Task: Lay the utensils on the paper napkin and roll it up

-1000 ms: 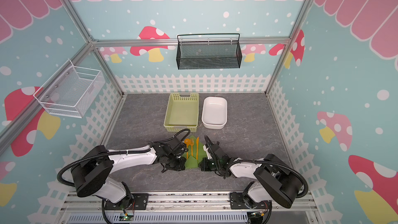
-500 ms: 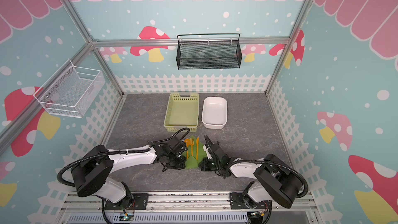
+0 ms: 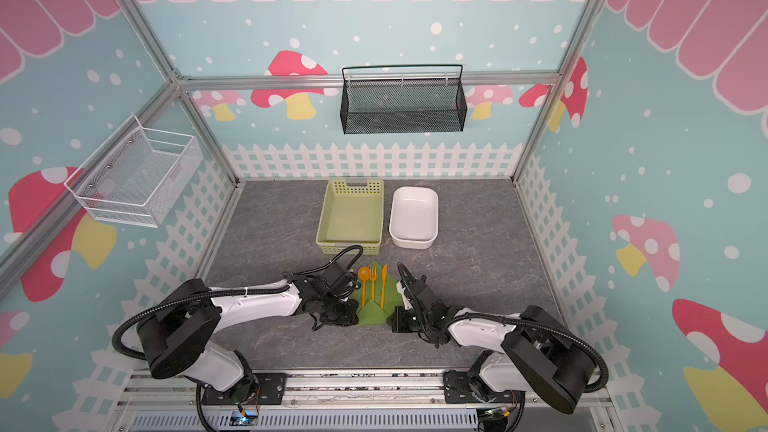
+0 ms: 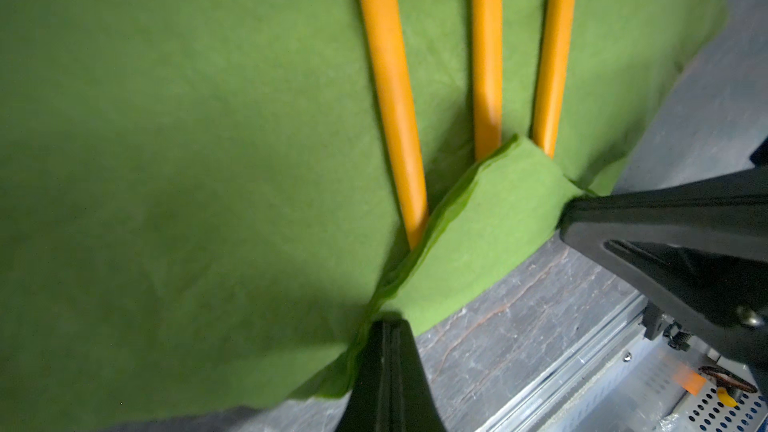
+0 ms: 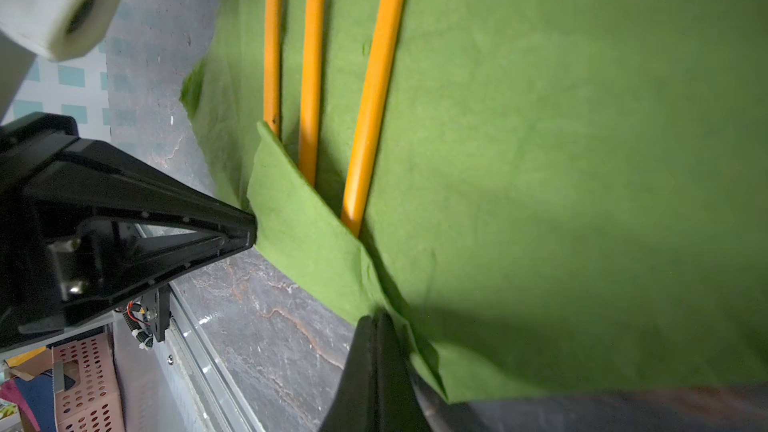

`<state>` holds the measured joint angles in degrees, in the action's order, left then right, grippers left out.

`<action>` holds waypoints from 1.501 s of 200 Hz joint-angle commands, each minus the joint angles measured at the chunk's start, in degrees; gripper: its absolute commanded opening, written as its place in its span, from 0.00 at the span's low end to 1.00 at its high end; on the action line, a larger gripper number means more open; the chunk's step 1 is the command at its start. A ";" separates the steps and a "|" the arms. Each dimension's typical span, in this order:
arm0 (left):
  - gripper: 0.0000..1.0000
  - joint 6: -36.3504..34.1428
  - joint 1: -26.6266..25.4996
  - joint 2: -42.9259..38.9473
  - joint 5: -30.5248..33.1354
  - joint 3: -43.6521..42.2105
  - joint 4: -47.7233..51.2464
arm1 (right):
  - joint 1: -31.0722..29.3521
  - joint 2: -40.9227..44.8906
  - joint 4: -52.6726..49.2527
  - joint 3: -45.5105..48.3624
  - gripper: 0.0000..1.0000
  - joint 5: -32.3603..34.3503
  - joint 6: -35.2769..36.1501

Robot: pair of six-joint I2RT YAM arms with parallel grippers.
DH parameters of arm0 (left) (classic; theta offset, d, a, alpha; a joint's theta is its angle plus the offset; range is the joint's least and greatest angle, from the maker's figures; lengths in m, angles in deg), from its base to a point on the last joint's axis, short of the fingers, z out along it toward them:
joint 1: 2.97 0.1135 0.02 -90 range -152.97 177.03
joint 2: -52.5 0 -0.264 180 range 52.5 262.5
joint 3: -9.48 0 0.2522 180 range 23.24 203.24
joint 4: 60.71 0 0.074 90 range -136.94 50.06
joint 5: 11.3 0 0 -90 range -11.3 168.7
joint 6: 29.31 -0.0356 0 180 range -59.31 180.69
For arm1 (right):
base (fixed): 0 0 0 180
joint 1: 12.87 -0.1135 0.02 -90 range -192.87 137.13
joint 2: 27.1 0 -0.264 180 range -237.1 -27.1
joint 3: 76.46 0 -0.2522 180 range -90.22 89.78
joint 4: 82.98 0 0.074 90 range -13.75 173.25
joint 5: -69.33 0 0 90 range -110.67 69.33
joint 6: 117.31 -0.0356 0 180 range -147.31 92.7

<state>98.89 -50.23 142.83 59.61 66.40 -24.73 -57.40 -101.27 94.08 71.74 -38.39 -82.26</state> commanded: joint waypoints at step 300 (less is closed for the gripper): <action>0.17 2.21 -1.32 0.47 -1.73 7.23 0.29 | 3.20 2.17 -5.91 -3.14 0.00 -3.47 2.31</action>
<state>99.61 -51.08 142.17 58.88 71.40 -23.11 -54.56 -98.78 87.27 69.88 -41.36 -80.49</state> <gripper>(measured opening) 0.170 0.042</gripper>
